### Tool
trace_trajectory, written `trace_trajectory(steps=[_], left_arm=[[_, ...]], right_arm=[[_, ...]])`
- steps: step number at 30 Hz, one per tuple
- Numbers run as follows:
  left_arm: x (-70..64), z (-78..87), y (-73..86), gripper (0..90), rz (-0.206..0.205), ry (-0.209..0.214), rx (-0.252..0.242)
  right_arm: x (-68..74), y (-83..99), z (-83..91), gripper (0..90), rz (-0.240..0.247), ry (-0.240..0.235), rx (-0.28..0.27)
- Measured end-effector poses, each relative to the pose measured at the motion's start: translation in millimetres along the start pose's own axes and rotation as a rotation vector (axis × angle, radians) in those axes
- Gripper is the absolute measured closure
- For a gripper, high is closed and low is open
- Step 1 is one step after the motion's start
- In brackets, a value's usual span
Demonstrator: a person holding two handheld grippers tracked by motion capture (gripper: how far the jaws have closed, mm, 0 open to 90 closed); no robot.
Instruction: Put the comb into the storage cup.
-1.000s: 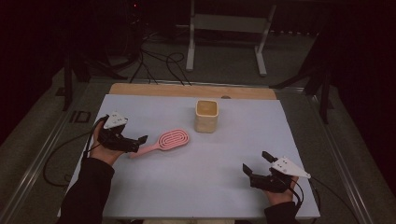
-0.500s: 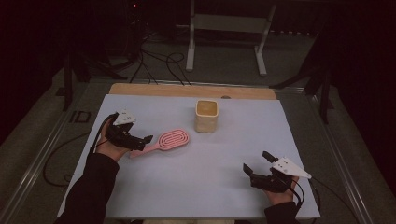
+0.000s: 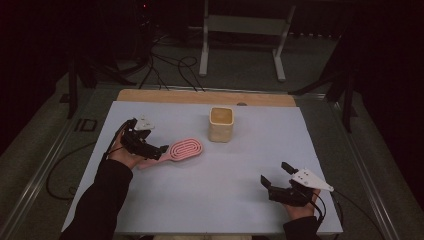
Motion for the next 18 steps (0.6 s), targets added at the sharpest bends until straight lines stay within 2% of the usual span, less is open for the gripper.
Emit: trace_trajectory(steps=[11,18], left_arm=[[-2.5,-10.3,-4.5,0.2,-0.076,0.004,0.084],[-5.6,-18.1,-6.2,0.2,-0.107,0.026,0.124]], right_arm=[[-0.9,0.2,-0.1,8.3,-0.004,0.0,0.001],[-0.9,0.5,0.2,8.3,-0.003,0.0,0.002]])
Point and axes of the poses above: each handheld gripper's, and its own axes: z roughly backward along the jaws, y roughly out of its underside, x roughly to its left, the point moved 4 cm from there along -z, roughly forward along the jaws, and after that the axes turned 8 degrees about -y, right-handed, at the moved point
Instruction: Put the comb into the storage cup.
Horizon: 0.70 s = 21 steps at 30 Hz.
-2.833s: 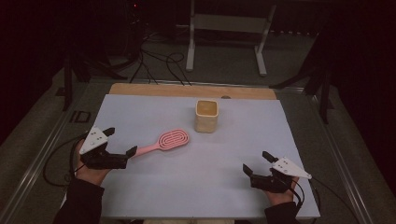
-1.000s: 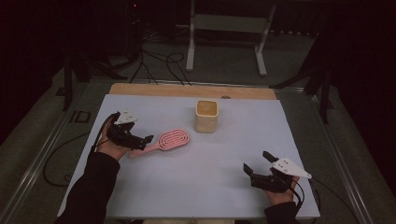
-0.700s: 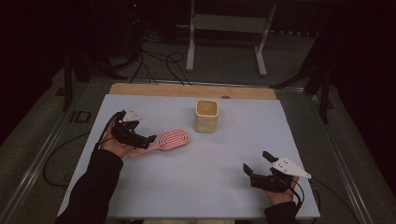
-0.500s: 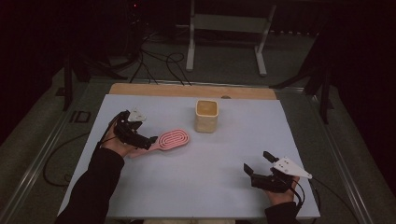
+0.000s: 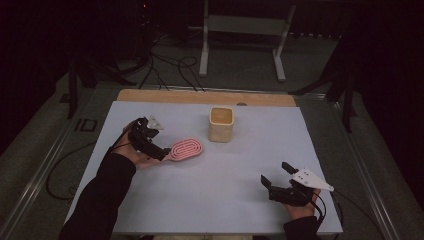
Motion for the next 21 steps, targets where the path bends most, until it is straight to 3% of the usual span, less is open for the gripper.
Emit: trace_trajectory(steps=[15,21], left_arm=[[-9.2,-18.8,-3.4,0.1,-0.061,0.02,0.082],[-10.3,-28.3,-1.4,0.2,-0.086,0.029,0.147]], right_arm=[[-0.6,0.2,0.4,8.3,-0.002,0.002,0.002],[-0.3,0.3,-0.2,8.3,0.0,0.0,0.005]])
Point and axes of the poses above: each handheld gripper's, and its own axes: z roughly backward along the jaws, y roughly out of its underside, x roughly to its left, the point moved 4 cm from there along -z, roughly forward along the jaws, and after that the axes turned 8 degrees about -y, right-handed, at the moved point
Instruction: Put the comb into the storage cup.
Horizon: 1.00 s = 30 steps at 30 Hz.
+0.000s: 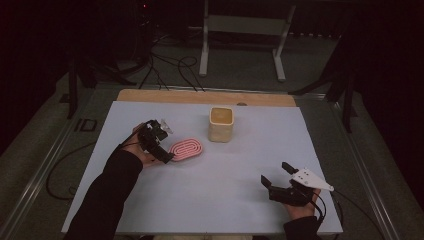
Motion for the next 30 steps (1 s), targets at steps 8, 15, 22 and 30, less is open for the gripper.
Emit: trace_trajectory(steps=[8,15,22,30], left_arm=[[-9.0,-10.4,1.3,0.7,-0.057,0.028,0.088],[-13.5,-15.9,4.2,4.2,-0.069,0.071,0.154],[-21.2,-20.5,6.0,13.8,-0.117,0.113,0.239],[-23.3,-23.0,4.4,32.3,-0.119,0.125,0.275]], right_arm=[[-0.5,0.5,-0.1,8.3,0.001,-0.001,0.005],[-0.3,0.6,-0.4,8.3,0.002,-0.003,0.008],[0.3,1.1,-1.6,8.3,0.006,-0.005,0.014],[-0.2,1.2,-1.2,8.3,0.002,-0.004,0.013]])
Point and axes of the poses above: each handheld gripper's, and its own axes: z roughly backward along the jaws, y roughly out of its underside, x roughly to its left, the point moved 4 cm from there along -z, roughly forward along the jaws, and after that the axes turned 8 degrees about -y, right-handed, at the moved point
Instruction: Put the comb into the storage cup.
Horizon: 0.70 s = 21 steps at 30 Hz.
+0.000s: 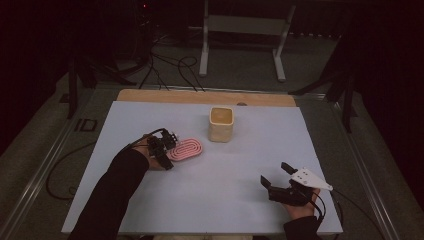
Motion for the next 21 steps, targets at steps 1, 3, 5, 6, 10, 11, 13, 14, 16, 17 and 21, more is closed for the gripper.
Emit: trace_trajectory(steps=[1,3,5,6,10,11,13,14,16,17,21], left_arm=[[0.3,-0.1,-0.2,36.6,0.001,-0.004,0.003],[1.4,-0.3,-0.5,41.3,-0.005,-0.011,0.008],[3.1,-0.7,-1.0,48.4,0.014,-0.016,0.026],[3.1,-0.7,-1.0,50.1,0.014,-0.016,0.026],[5.7,-0.5,-2.5,57.6,0.031,-0.001,0.029],[5.9,-0.5,-3.2,59.3,0.032,0.003,0.031],[5.3,-1.1,-3.9,61.5,0.029,0.001,0.031],[5.3,-1.1,-3.9,62.8,0.029,0.001,0.031],[5.3,-1.7,-4.2,66.3,0.029,0.005,0.035],[5.7,-2.0,-4.2,67.1,0.03,0.012,0.041],[5.7,-2.6,-4.0,68.7,0.039,0.014,0.042]], right_arm=[[-0.1,0.1,-0.1,8.3,0.002,0.001,0.001],[-0.2,0.1,-0.1,8.3,0.002,0.001,0.001],[-0.4,0.3,-0.2,8.3,0.0,-0.001,0.001],[-0.4,0.3,-0.2,8.3,0.0,-0.001,0.001],[0.2,0.4,-0.5,8.3,-0.002,-0.002,0.003],[0.3,0.4,-0.6,8.3,-0.002,-0.003,0.003],[0.2,0.4,-0.5,8.3,-0.002,-0.004,0.002],[0.2,0.4,-0.5,8.3,-0.002,-0.004,0.002],[-0.3,0.5,-0.5,8.3,0.002,-0.003,0.002],[-0.4,0.6,-0.5,8.3,0.002,-0.003,0.002],[-0.3,0.5,-0.4,8.3,0.0,-0.003,0.003]])
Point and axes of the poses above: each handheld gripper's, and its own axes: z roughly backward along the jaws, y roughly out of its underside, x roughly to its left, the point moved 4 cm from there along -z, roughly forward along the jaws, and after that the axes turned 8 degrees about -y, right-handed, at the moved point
